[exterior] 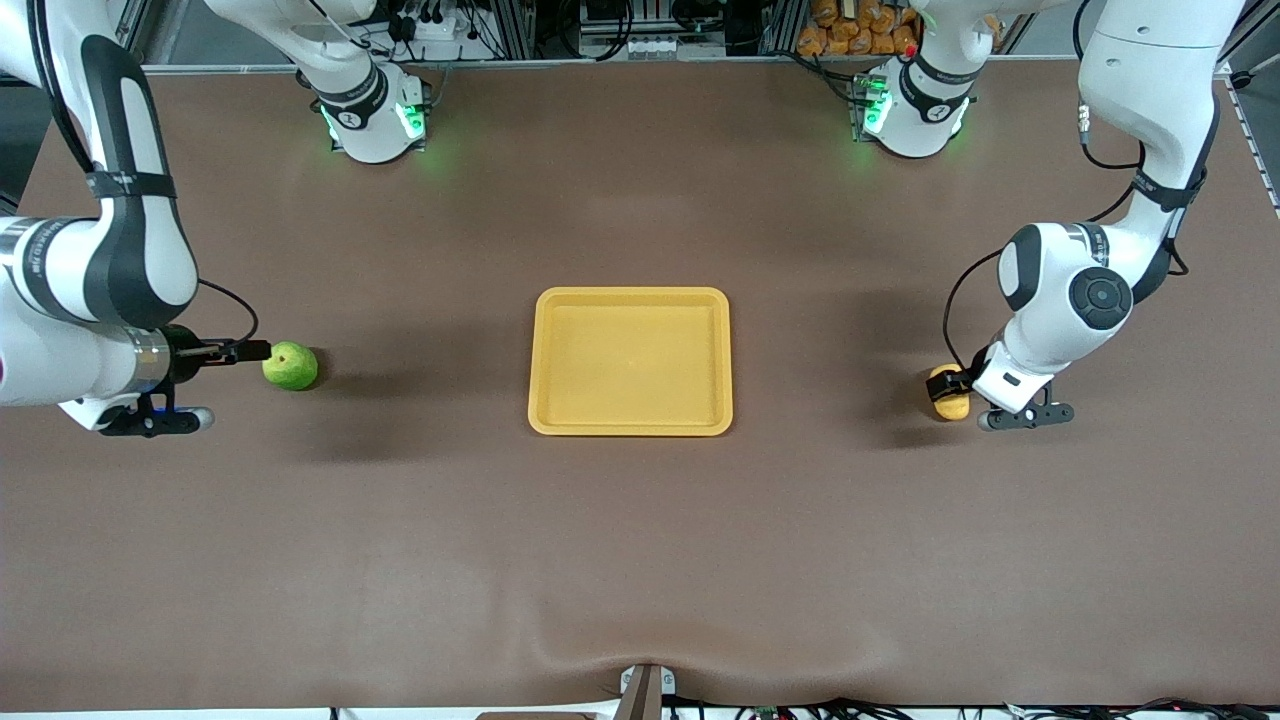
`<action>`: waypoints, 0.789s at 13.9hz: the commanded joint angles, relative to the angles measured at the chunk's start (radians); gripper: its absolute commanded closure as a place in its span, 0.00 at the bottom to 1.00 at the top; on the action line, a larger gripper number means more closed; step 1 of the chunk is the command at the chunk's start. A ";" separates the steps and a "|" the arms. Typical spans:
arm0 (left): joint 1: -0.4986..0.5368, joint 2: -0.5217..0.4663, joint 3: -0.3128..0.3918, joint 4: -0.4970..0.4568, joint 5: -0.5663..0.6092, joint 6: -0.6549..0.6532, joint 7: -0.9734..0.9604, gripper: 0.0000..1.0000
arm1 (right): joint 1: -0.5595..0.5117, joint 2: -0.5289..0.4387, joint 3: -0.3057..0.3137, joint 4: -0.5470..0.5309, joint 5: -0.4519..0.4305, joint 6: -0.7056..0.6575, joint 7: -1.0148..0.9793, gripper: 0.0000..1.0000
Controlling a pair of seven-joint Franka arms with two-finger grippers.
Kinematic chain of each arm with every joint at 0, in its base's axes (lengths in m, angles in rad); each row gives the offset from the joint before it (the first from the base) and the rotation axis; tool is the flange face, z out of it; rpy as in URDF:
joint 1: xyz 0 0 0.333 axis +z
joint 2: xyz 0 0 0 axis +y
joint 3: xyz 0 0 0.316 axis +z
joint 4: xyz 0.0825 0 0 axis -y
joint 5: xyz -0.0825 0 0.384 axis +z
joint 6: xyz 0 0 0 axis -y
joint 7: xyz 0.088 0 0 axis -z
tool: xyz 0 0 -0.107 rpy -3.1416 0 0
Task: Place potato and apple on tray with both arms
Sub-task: 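Reach the left gripper to the potato while the right gripper reaches the apple, then close the left gripper on the potato while the right gripper grasps the apple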
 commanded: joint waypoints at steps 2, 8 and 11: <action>0.001 -0.005 -0.001 -0.013 0.020 0.007 -0.002 0.26 | -0.024 -0.017 0.007 -0.083 -0.004 0.100 0.020 0.00; -0.001 -0.014 -0.003 -0.005 0.020 -0.036 -0.002 0.65 | -0.050 -0.014 0.007 -0.179 -0.004 0.232 0.017 0.00; 0.001 -0.025 -0.013 -0.001 0.020 -0.042 -0.002 0.81 | -0.064 0.004 0.009 -0.216 -0.004 0.307 0.015 0.00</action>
